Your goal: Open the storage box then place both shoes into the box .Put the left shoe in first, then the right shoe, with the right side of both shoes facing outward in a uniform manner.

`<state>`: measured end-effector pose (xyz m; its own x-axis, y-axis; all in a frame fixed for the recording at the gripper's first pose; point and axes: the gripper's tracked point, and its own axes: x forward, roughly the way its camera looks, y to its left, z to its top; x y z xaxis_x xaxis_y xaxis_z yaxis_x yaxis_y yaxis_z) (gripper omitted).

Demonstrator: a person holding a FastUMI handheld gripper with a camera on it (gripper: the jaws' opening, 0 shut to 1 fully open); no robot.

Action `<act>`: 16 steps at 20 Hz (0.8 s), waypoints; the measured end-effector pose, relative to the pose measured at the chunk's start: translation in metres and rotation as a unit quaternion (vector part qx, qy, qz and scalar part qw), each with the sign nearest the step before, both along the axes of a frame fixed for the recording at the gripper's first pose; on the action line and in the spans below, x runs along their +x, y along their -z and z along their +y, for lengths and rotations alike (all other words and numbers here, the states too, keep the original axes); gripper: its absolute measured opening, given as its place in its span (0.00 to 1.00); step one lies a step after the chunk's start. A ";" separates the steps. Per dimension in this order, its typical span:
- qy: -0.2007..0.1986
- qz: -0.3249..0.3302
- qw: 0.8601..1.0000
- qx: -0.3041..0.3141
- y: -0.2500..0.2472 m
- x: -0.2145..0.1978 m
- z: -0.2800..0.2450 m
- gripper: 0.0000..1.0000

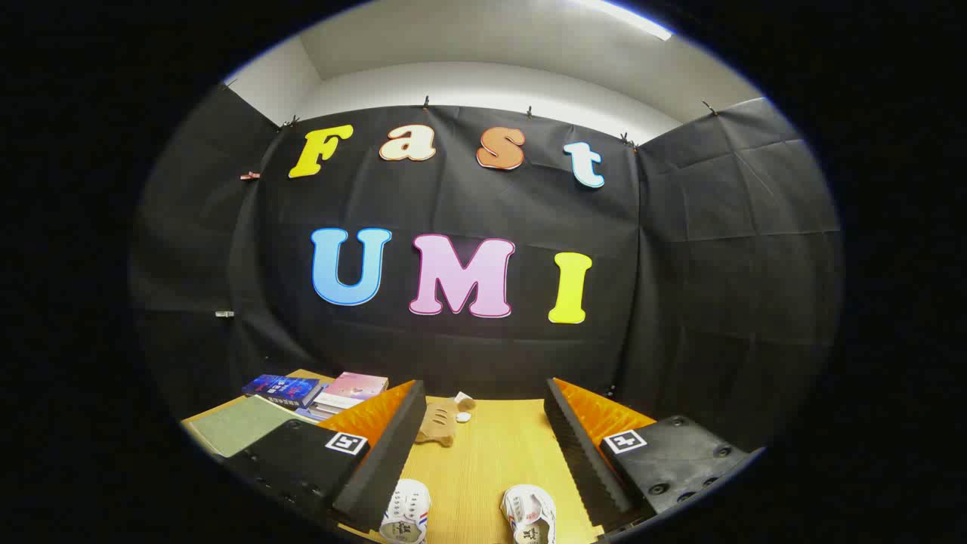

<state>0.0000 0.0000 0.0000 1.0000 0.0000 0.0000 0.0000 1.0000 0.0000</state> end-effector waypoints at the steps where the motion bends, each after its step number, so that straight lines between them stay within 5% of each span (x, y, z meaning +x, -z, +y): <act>1: -0.001 0.003 1.000 0.000 0.001 0.001 0.002 0.97; 16: 0.007 0.029 1.000 0.000 0.013 0.001 0.010 0.97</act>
